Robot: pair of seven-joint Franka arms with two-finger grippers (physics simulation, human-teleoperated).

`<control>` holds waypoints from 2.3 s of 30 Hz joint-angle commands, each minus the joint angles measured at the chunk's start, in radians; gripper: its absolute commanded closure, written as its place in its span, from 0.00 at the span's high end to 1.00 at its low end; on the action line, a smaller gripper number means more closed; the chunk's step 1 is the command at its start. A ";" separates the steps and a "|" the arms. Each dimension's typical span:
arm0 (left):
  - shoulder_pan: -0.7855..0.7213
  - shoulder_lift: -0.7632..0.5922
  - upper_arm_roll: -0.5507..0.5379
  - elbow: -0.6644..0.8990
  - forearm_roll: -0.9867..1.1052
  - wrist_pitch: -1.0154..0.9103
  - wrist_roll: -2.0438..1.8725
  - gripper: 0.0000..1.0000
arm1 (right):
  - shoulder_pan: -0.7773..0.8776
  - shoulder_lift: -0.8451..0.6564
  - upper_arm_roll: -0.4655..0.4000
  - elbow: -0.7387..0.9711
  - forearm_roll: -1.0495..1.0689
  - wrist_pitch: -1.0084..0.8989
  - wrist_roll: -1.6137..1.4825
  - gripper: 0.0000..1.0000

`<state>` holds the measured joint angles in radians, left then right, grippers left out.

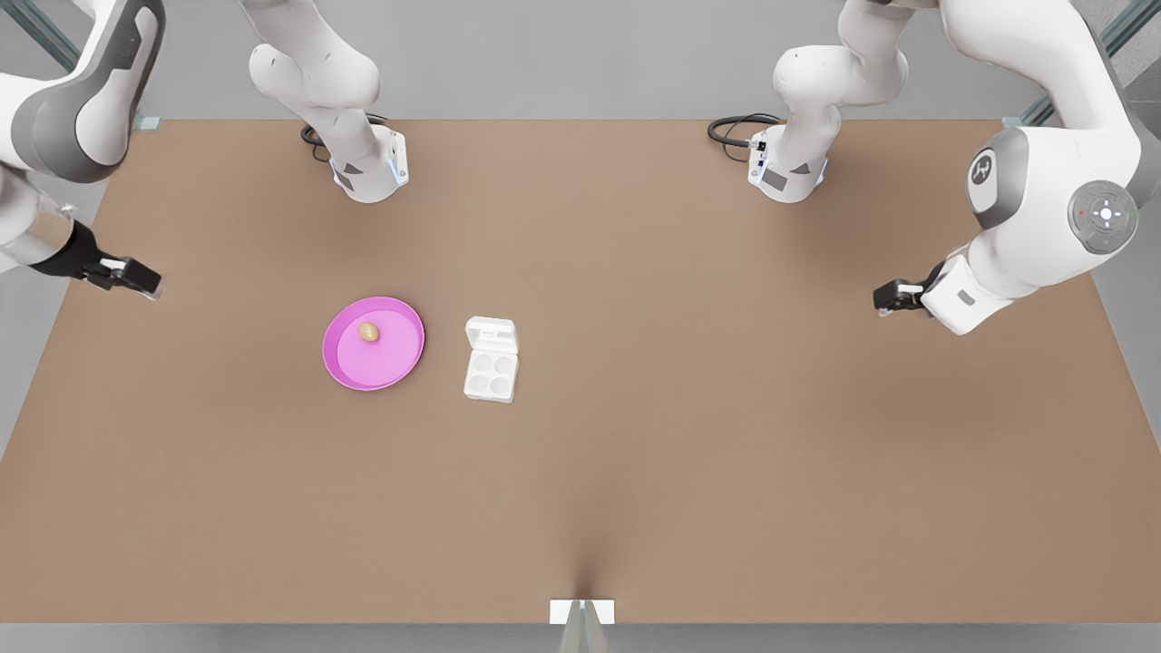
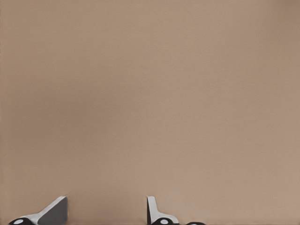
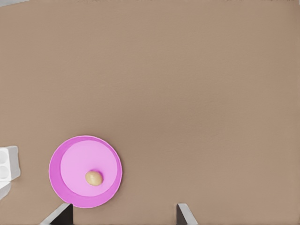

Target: Pack egg into the box and close the box lid

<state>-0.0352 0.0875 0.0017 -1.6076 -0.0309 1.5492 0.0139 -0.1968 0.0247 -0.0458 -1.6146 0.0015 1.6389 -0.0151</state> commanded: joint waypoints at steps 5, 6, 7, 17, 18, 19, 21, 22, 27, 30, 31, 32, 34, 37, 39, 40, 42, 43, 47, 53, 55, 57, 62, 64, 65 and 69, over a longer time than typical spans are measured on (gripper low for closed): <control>-0.002 0.041 0.001 0.038 0.006 -0.063 -0.002 1.00 | 0.217 0.144 0.010 0.131 0.003 0.027 -0.002 1.00; -0.002 0.040 0.000 0.037 0.006 -0.064 -0.005 1.00 | 0.203 0.144 0.038 0.130 0.003 0.045 -0.002 1.00; -0.002 0.041 0.001 0.037 0.005 -0.066 -0.005 1.00 | 0.198 0.143 0.041 0.125 0.003 0.050 -0.002 1.00; -0.002 0.043 -0.002 0.040 0.005 -0.064 0.004 1.00 | 0.195 -0.098 0.158 -0.655 -0.003 0.796 0.020 1.00; -0.002 0.043 -0.002 0.038 0.003 -0.066 0.005 1.00 | 0.195 -0.108 0.158 -0.763 -0.003 0.988 0.020 1.00; -0.002 0.043 -0.003 0.038 0.003 -0.064 0.004 1.00 | 0.195 -0.112 0.158 -0.902 -0.003 1.243 0.020 1.00; -0.002 0.044 -0.003 0.038 0.003 -0.064 0.014 1.00 | 0.195 -0.108 0.158 -1.037 0.002 1.487 0.021 1.00; -0.002 0.044 -0.003 0.038 0.003 -0.064 0.014 1.00 | 0.194 -0.106 0.156 -1.050 0.005 1.509 0.064 1.00; -0.002 0.038 -0.006 0.043 0.000 -0.066 -0.003 1.00 | 0.194 -0.097 0.351 -0.938 -0.105 1.277 0.299 1.00; -0.002 0.037 -0.008 0.052 0.000 -0.089 0.000 1.00 | 0.189 -0.095 0.353 -0.923 -0.994 1.265 1.126 1.00; -0.002 0.038 -0.008 0.052 0.000 -0.106 0.009 1.00 | 0.155 -0.097 0.307 -0.961 -1.161 1.406 1.227 1.00; -0.002 0.041 -0.008 0.052 -0.001 -0.104 0.000 1.00 | 0.155 -0.097 0.239 -0.972 -1.308 1.490 1.310 1.00; -0.002 0.038 -0.008 0.052 -0.001 -0.106 0.011 1.00 | 0.148 -0.100 0.164 -0.975 -1.471 1.602 1.426 1.00; -0.002 0.044 -0.011 0.051 -0.001 -0.113 0.012 1.00 | 0.154 -0.109 0.162 -0.969 -1.825 1.552 1.765 1.00; -0.002 0.046 -0.009 0.046 0.000 -0.118 0.012 1.00 | 0.171 -0.112 0.176 -0.975 -2.017 1.451 1.877 1.00; -0.002 0.044 -0.012 0.048 0.000 -0.118 0.012 1.00 | 0.174 -0.111 0.222 -0.973 -2.143 1.434 2.084 1.00; -0.002 0.043 -0.014 0.049 -0.001 -0.118 0.014 1.00 | 0.168 -0.109 0.221 -0.967 -2.610 1.426 2.584 1.00; -0.002 0.043 -0.014 0.049 -0.001 -0.120 0.014 1.00 | 0.172 -0.109 0.222 -0.967 -2.741 1.409 2.819 1.00; -0.002 0.041 -0.014 0.051 -0.001 -0.124 0.014 1.00 | 0.171 -0.101 0.225 -1.021 -2.891 1.290 3.069 1.00; -0.002 0.043 -0.016 0.051 -0.003 -0.133 0.014 1.00 | 0.165 -0.009 0.248 -1.110 -3.302 0.969 3.583 1.00; -0.002 0.041 -0.026 0.051 -0.003 -0.139 0.008 1.00 | 0.132 0.012 0.248 -1.102 -3.514 0.970 3.764 1.00; -0.002 0.043 -0.026 0.051 -0.003 -0.139 0.009 1.00 | 0.097 0.024 0.247 -1.099 -3.715 0.970 3.908 1.00; -0.002 0.043 -0.031 0.052 -0.003 -0.139 0.001 1.00 | 0.048 0.095 0.248 -1.071 -3.947 0.898 4.045 0.99; -0.002 0.041 -0.032 0.054 -0.003 -0.139 0.001 1.00 | 0.050 0.083 0.294 -1.055 -3.939 0.920 4.120 1.00; -0.002 0.041 -0.032 0.054 -0.003 -0.139 0.001 1.00 | 0.053 0.058 0.343 -1.012 -3.924 1.073 4.148 1.00; -0.002 0.043 -0.032 0.054 -0.003 -0.139 0.000 1.00 | 0.096 0.038 0.438 -0.927 -3.823 1.246 4.366 1.00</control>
<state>-0.0372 0.1304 -0.0307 -1.5539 -0.0338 1.4097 0.0138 -0.0880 0.0636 0.3919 -2.5428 -2.8973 2.8831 2.8973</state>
